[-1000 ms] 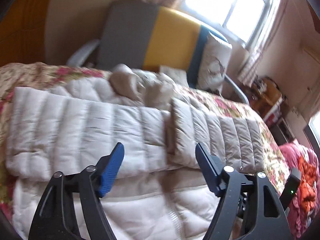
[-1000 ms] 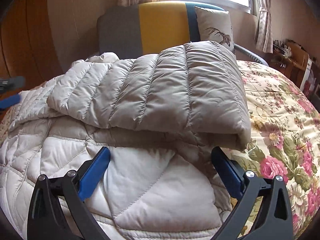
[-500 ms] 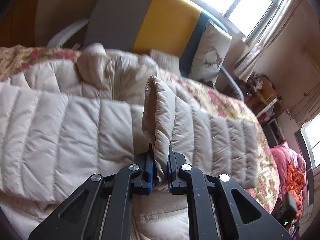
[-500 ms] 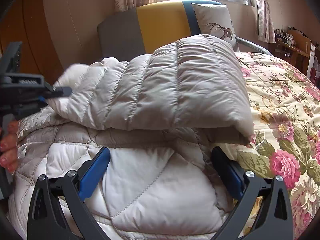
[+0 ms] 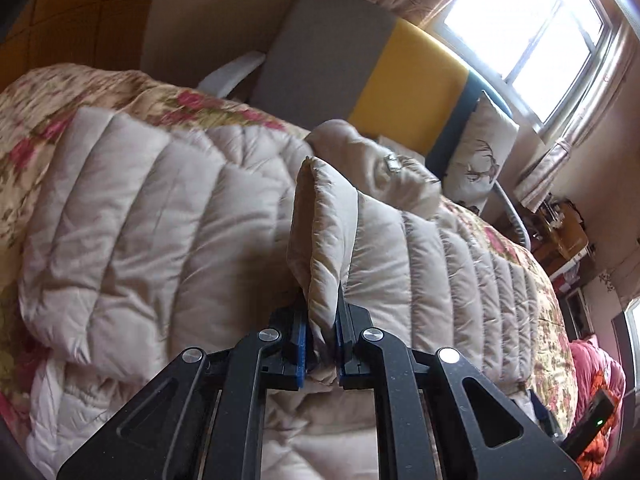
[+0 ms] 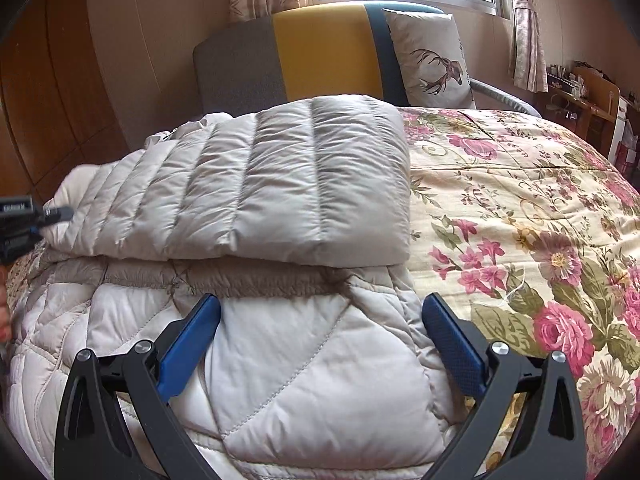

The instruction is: Fold large clothes

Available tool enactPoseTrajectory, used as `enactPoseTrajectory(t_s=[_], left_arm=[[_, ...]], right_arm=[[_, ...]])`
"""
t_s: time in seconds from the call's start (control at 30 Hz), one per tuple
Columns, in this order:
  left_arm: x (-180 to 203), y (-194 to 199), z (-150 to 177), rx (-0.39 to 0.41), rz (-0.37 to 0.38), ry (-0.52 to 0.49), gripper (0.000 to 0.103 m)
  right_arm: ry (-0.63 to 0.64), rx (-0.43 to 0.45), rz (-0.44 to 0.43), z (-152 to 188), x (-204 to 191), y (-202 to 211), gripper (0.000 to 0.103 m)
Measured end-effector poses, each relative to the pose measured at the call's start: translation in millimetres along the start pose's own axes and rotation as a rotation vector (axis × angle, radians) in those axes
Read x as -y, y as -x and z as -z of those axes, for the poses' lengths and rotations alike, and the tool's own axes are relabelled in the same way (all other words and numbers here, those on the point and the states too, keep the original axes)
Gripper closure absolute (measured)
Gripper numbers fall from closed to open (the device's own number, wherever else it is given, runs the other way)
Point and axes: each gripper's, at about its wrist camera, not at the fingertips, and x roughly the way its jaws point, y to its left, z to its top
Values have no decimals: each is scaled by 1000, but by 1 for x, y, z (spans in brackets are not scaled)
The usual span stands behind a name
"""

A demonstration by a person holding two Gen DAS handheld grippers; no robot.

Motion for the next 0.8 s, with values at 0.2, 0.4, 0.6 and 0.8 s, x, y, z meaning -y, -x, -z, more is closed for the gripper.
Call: enactPoseTrajectory(t_s=[0.2, 0.4, 0.6, 0.8], left_arm=[[-17, 4, 22, 36, -3, -23, 93], [-23, 0, 27, 38, 6, -26, 93], [-25, -3, 28, 22, 4, -32, 93], [-10, -19, 26, -10, -37, -120, 89]], right_arm=[[-30, 49, 4, -14, 3, 25, 2], [-67, 42, 62, -76, 13, -3, 2], [-83, -134, 208, -103, 34, -81, 2], [-123, -200, 239, -91, 49, -112, 2]])
